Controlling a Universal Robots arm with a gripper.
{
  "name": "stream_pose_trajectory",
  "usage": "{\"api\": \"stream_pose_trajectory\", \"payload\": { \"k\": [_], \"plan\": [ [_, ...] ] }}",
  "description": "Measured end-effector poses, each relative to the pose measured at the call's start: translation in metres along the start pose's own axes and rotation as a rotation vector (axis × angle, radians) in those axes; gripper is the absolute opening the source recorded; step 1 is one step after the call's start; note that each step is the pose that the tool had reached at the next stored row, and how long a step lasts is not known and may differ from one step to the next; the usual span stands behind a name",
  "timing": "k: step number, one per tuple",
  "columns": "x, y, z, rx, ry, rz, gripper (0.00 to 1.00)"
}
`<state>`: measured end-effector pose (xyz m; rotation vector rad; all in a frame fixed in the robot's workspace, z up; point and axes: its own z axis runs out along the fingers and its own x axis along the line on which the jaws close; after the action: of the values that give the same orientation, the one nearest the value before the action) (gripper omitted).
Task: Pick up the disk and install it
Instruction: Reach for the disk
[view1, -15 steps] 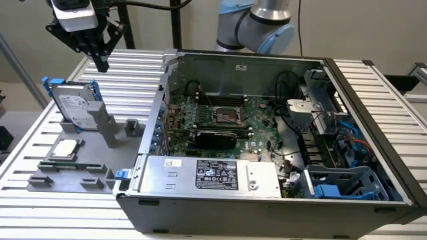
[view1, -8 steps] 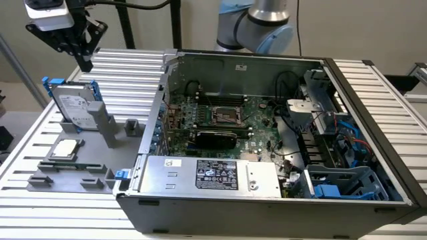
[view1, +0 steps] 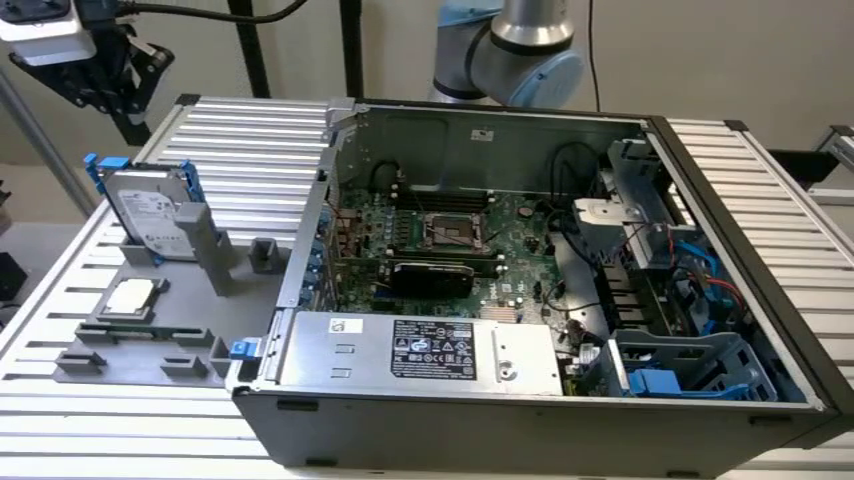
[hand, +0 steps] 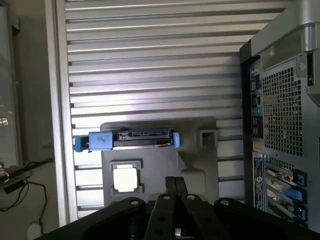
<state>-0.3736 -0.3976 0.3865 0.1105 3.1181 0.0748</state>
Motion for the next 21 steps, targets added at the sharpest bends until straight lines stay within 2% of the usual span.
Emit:
{"api": "stream_pose_trajectory", "payload": {
  "k": [7, 13, 16, 17, 19, 21],
  "plan": [
    [0.033, 0.0083, 0.0119, -0.0001, -0.0001, 0.0, 0.0],
    [0.059, 0.0247, 0.0171, 0.0005, -0.0002, 0.0, 0.0],
    [0.064, 0.0361, 0.0183, 0.0022, -0.0001, 0.0, 0.0],
    [0.065, 0.0399, 0.0187, 0.0051, 0.0012, 0.0, 0.0],
    [0.065, 0.0426, 0.0193, 0.0099, 0.0054, 0.0, 0.0],
    [0.065, 0.0426, 0.0193, 0.0102, 0.0068, 0.0, 0.0]
  ]
}}
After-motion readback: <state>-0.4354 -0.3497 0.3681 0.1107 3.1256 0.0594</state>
